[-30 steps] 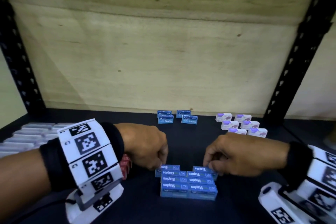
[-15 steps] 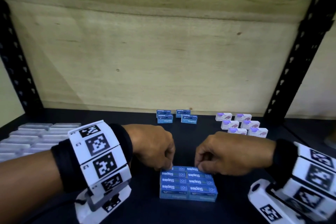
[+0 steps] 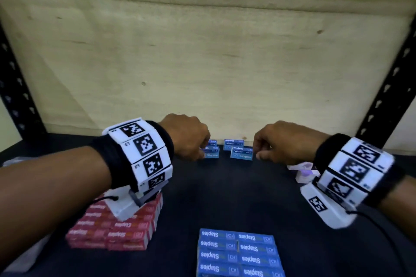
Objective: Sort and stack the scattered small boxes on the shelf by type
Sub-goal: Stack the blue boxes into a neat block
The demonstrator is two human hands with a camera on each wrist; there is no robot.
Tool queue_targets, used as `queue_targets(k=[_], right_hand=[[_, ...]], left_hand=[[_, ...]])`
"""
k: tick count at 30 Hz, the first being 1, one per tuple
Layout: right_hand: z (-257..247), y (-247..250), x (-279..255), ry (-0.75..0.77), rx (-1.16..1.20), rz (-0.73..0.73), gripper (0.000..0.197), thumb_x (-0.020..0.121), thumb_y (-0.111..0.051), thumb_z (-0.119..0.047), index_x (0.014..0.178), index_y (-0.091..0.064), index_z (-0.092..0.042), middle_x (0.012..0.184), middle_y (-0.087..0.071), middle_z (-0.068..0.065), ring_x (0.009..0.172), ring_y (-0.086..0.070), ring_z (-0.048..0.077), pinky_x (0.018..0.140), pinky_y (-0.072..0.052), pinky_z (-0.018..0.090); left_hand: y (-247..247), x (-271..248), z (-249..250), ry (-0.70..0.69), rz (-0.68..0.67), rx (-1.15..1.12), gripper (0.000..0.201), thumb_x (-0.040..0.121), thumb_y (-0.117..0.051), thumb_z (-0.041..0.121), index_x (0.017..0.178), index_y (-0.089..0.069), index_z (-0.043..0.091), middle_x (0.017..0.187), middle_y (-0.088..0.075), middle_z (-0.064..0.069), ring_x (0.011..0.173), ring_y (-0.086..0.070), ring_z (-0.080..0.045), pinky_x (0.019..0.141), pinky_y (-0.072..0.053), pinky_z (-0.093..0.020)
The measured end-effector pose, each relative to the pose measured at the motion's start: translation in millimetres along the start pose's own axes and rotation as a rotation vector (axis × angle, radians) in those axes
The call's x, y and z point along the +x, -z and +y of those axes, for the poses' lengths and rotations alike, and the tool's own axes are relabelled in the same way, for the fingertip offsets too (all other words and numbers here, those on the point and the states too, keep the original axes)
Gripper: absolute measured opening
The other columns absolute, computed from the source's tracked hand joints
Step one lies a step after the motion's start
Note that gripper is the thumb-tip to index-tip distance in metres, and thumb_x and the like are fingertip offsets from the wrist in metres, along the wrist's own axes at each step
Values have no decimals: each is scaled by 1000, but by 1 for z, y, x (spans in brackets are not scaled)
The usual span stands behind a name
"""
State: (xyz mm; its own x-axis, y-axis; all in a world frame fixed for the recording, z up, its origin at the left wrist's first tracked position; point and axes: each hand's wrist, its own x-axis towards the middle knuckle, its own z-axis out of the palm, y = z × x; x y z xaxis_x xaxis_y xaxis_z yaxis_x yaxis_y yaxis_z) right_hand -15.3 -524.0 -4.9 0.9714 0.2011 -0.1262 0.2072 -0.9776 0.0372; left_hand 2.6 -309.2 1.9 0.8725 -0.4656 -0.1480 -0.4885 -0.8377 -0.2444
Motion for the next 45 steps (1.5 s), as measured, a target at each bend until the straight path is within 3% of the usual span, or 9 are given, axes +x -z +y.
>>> queue_targets(k=[3,9,16,20,25,29,33,36,45], right_hand=[[8,-1,21,-19,-25,-24,16,89,-67,-37,103,-66,-31,100,-65,-8,91,-62,17,80,-52,32],[13,-11,49,-5,-16,-98,23,86,-70,-42,105,-64,-30,102,-64,-5,94,-61,19,83,-51,34],[12,-14,53,50,-11,-106,13,87,-71,-35,90,-65,-24,79,-60,-9,79,-59,17,72,-46,30],[5,-13,36,78,10,-119,11,88,-71,-36,86,-64,-27,81,-62,-10,79,-59,15,73,-48,29],[-4,-15,2,88,48,-134,11,86,-71,-38,89,-67,-29,86,-66,-12,82,-63,12,78,-51,29],[-7,-20,-28,95,85,-143,11,85,-72,-38,88,-69,-28,84,-72,-9,70,-60,4,69,-49,23],[-9,-26,-53,112,119,-154,11,85,-71,-37,89,-70,-26,83,-74,-10,58,-57,-6,54,-38,8],[-11,-30,-72,137,177,-180,11,87,-71,-36,89,-69,-25,78,-73,-13,58,-57,-6,54,-39,8],[-15,-31,-105,158,220,-236,8,91,-64,-39,93,-68,-32,74,-68,-17,62,-58,-5,59,-41,8]], left_hand=[[-2,20,-9,4,-19,3,37,92,-59,48,124,-58,30,117,-61,7,102,-59,-19,73,-41,-30],[-6,46,-11,11,-78,23,36,89,-64,48,118,-64,25,114,-62,2,99,-61,-22,72,-45,-31],[-12,56,-5,5,-123,37,33,91,-66,40,116,-66,18,111,-65,-2,90,-59,-22,70,-46,-32],[-11,46,-3,-7,-130,-1,32,90,-67,39,114,-67,18,111,-65,-1,92,-60,-22,72,-48,-31],[-11,16,4,-71,-141,-43,26,87,-70,39,107,-69,22,98,-61,3,81,-53,-17,68,-43,-27],[-15,-14,11,-147,-146,-61,25,87,-69,39,105,-69,23,95,-62,5,81,-53,-15,70,-44,-24],[-19,-37,16,-208,-122,-131,22,83,-72,38,98,-71,21,80,-65,10,75,-56,-10,69,-48,-24],[-21,-53,21,-227,-137,-179,19,83,-74,37,94,-71,22,67,-56,16,72,-58,-7,71,-51,-25],[-21,-79,28,-254,-236,-301,13,87,-69,33,98,-72,26,82,-73,7,71,-65,-8,76,-55,-27]])
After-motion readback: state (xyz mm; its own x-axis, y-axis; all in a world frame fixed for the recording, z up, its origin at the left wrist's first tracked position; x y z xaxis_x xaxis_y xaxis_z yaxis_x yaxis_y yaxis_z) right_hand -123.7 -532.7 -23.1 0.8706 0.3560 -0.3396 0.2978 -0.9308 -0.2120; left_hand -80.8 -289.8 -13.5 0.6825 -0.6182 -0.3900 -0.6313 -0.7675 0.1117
